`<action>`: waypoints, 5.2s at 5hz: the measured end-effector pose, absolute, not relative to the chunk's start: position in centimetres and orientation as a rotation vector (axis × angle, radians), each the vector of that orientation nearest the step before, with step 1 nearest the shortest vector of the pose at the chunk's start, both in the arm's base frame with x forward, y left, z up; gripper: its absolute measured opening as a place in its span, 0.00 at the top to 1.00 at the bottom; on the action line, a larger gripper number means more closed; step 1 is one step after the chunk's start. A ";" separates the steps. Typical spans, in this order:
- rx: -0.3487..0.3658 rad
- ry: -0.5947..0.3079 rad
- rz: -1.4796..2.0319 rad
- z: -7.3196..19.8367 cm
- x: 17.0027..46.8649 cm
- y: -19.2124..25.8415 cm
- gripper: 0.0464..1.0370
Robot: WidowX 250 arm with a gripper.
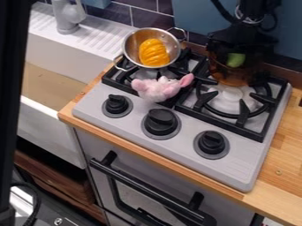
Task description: Move the green object to the bottom part of the burner
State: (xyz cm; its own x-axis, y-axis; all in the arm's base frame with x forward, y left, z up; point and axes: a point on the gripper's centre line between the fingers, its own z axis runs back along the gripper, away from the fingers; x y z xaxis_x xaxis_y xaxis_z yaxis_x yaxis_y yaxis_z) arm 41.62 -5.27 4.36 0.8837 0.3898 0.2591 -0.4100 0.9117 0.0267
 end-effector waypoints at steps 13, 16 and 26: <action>-0.029 -0.150 -0.075 3.6 28.3 -4.5 0.36; -0.006 -0.140 -0.075 3.4 28.5 -4.7 0.13; -0.068 -0.133 0.146 14.8 32.4 -2.2 0.05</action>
